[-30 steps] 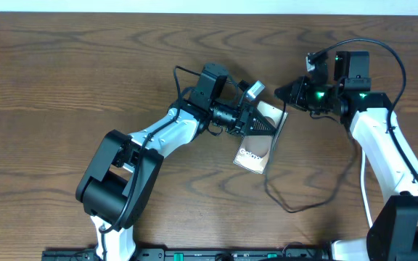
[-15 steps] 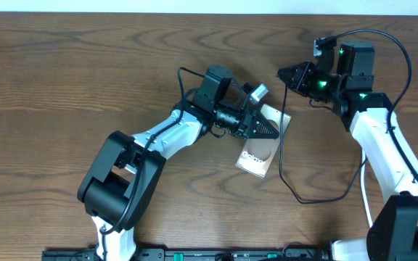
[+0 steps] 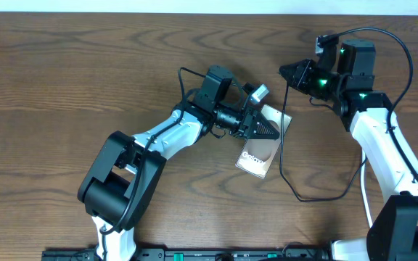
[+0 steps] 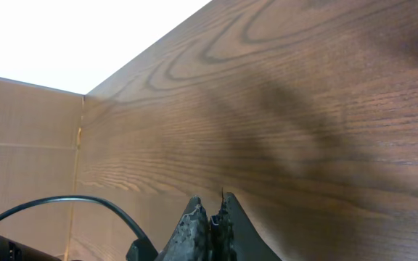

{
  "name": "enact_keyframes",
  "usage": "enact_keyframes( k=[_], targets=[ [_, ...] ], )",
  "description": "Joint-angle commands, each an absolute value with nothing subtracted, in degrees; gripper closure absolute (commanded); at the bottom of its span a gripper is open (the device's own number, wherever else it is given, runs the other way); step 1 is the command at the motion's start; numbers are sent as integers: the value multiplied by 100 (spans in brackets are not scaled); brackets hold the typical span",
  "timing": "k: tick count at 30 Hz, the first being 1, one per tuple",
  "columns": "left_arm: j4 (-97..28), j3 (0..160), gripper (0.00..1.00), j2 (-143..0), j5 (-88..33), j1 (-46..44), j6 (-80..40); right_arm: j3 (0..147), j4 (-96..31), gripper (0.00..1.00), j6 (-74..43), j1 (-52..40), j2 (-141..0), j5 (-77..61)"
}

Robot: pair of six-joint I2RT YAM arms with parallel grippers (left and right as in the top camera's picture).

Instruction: Plug charger to phone and switch on socket

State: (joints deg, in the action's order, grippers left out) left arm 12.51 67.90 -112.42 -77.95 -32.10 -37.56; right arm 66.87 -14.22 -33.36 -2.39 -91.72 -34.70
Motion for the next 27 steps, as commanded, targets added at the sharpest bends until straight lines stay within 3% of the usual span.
enact_keyframes(
  k=[1,7,12,16,25,27],
  targets=[
    [1385,6945,93,-11048,-8239,-3212,-3758,6663,-1415,96,-3382,-451,-9190,-3236],
    [1542,6945,92,-11048,-8597,-3212,-3815,6663,-1476,91,-3334,-663,-9190,-2585],
    [1559,6945,92,-11048,-8849,-3212,-3815,6663,-1507,69,-3249,-738,-9190,-2364],
    [1559,6945,93,-11048,-8849,-3212,-3815,6663,-1549,66,-3251,-762,-9190,-2370],
    [1557,6945,93,-11048,-8847,-3212,-3815,6663,-1634,40,-3116,-648,-9188,-2550],
    [1557,6945,93,-11048,-8849,-3212,-3815,6663,-1658,39,-3116,-521,-9188,-2836]
  ],
)
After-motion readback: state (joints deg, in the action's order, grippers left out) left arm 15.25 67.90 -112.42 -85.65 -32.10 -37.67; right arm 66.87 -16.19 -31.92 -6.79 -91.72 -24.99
